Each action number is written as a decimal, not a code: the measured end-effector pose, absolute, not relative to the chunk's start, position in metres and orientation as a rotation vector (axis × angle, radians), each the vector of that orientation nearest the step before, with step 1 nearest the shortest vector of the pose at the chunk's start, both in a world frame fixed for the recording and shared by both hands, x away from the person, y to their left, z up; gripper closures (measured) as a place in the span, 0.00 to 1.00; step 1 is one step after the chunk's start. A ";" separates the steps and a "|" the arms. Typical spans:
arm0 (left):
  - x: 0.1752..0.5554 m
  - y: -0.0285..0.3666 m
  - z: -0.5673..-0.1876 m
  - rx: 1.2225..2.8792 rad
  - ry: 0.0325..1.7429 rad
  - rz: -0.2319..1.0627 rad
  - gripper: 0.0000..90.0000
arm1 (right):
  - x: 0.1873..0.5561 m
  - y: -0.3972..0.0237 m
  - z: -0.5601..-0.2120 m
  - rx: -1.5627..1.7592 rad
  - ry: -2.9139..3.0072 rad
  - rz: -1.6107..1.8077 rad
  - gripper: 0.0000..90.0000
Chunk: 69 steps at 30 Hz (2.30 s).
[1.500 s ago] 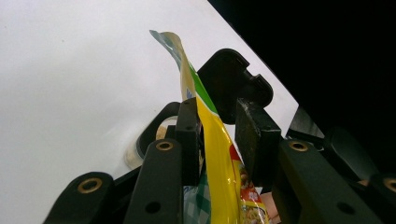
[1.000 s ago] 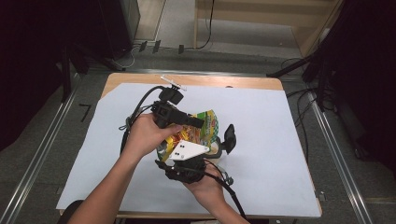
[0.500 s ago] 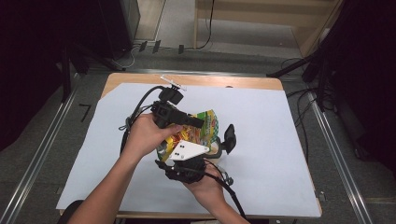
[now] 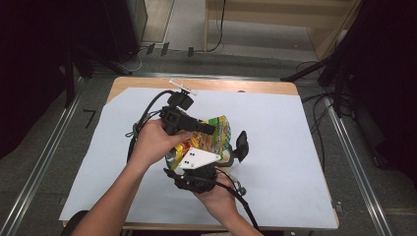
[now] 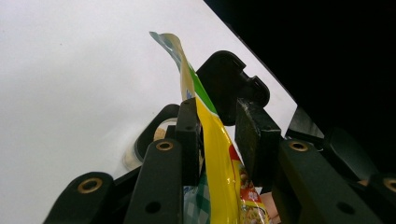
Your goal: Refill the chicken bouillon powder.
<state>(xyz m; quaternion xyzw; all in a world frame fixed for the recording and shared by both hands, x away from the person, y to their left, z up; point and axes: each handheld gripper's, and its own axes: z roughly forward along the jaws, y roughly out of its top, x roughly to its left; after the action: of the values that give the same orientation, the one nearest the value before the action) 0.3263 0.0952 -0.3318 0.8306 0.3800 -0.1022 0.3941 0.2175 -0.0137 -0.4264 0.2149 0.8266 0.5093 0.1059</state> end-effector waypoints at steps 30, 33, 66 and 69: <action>0.326 0.105 -0.336 2.077 0.987 -0.210 0.79 | 0.226 -0.009 -0.433 0.573 2.453 1.485 0.70; 0.327 0.104 -0.337 2.078 0.987 -0.214 0.79 | 0.226 -0.009 -0.432 0.570 2.451 1.492 0.70; 0.327 0.100 -0.336 2.085 0.964 -0.231 0.78 | 0.224 -0.012 -0.431 0.594 2.448 1.462 0.70; 0.327 0.100 -0.335 2.085 0.957 -0.235 0.79 | 0.223 -0.012 -0.429 0.596 2.443 1.462 0.70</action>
<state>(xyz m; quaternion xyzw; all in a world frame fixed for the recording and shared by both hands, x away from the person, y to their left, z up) 0.3266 0.0997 -0.3348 0.8263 0.3792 -0.0933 0.4059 0.2226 -0.0120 -0.4292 0.2034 0.8342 0.4992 0.1163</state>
